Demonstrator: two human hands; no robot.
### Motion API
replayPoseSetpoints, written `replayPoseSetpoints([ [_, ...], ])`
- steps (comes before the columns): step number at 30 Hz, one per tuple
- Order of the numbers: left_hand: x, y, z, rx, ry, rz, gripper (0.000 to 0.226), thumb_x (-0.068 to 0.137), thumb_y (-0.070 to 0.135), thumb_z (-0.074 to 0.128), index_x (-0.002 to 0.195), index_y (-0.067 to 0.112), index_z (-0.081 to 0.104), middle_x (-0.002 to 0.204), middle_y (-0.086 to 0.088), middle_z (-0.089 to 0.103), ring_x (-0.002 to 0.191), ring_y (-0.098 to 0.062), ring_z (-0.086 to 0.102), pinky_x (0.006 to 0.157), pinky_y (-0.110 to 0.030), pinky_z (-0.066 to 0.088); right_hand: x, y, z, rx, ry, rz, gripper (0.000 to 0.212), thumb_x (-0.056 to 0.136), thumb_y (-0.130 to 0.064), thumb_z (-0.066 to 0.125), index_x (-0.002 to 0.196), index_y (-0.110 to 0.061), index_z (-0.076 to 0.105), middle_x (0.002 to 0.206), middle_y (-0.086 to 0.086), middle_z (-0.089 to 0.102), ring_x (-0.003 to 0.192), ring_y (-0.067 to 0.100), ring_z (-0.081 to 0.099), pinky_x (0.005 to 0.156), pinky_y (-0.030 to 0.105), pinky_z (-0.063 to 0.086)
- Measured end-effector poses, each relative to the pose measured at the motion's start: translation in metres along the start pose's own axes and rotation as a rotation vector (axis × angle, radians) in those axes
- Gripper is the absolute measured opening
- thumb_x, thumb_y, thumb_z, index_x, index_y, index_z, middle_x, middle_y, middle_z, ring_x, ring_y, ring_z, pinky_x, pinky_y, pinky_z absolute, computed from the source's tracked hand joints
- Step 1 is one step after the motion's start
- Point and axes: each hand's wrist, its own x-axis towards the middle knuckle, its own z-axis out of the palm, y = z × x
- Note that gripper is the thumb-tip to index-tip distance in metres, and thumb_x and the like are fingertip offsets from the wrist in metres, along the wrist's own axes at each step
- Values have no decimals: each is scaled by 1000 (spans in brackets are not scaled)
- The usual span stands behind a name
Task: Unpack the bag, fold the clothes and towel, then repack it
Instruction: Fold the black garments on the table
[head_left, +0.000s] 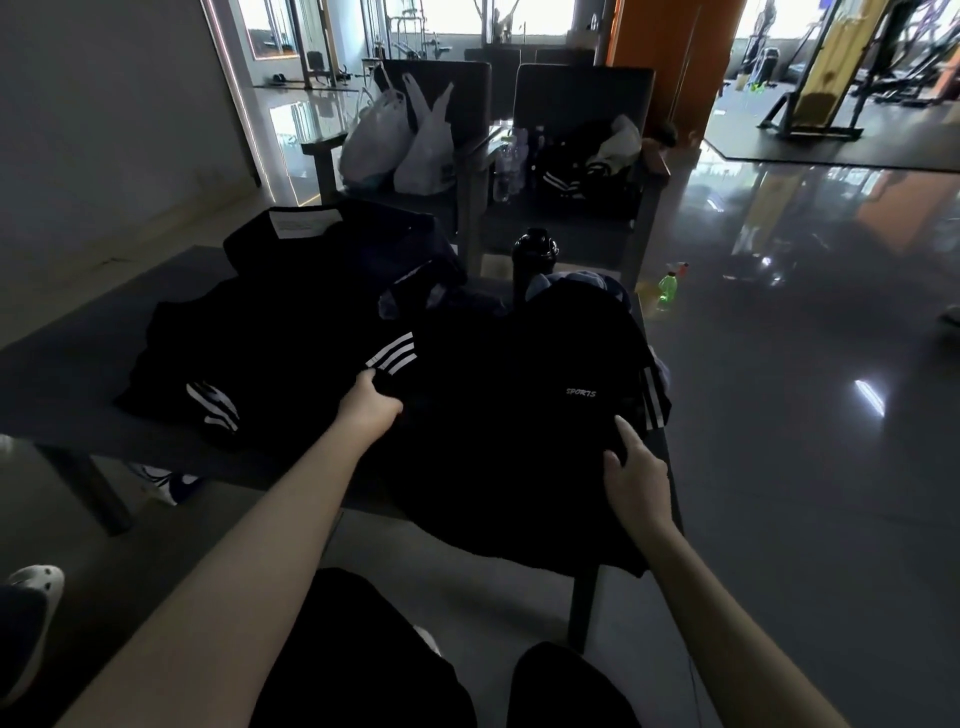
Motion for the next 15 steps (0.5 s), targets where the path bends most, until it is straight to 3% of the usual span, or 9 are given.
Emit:
replayPoseSetpoints([
  [3, -10, 14, -12, -272, -13, 23, 54, 93, 9, 48, 145, 20, 36, 128, -5, 51, 108, -22, 53, 88, -33, 44, 7, -10, -16, 325, -122, 66, 35, 95, -2, 43, 125, -10, 60, 86, 7, 68, 76, 30, 65, 61, 29, 52],
  [4, -14, 18, -17, -383, -49, -3, 45, 94, 7, 42, 137, 20, 47, 127, -6, 54, 104, -22, 55, 87, -36, 48, 8, -13, -20, 435, -203, 113, 37, 93, 4, 41, 122, -6, 61, 88, 12, 68, 73, 24, 65, 61, 26, 53],
  [6, -25, 27, -25, -576, -158, -59, 39, 91, 2, 33, 112, 16, 63, 120, -12, 58, 98, -25, 57, 77, -40, 52, 11, -18, -27, 551, -347, 142, 49, 85, 17, 37, 124, -5, 56, 71, 7, 67, 57, 9, 61, 50, 16, 49],
  [8, -33, 30, -32, -659, -233, -18, 48, 84, -9, 27, 104, 11, 65, 119, -14, 57, 100, -25, 58, 71, -38, 52, 12, -18, -33, 449, -435, 38, 65, 81, 23, 43, 132, -17, 46, 68, -2, 64, 51, -1, 58, 50, 10, 44],
  [10, -39, 32, -36, -620, -250, 65, 59, 80, -19, 26, 116, 11, 62, 117, -13, 59, 101, -22, 60, 75, -35, 54, 12, -13, -38, 236, -421, -146, 76, 77, 20, 57, 137, -24, 41, 102, 3, 63, 81, -3, 64, 69, 11, 48],
  [12, -42, 33, -40, -564, -209, 119, 62, 82, -22, 31, 125, 14, 58, 111, -8, 62, 99, -17, 63, 77, -29, 55, 14, -7, -37, 38, -339, -318, 77, 74, 17, 60, 138, -23, 44, 125, 6, 57, 113, 12, 58, 91, 18, 46],
  [15, -46, 32, -42, -486, -75, 179, 48, 86, -17, 45, 116, 16, 64, 99, -2, 66, 83, -10, 67, 65, -16, 55, 8, -12, -39, -154, -128, -430, 63, 74, 14, 55, 131, -12, 54, 124, 8, 60, 116, 22, 55, 91, 19, 37],
])
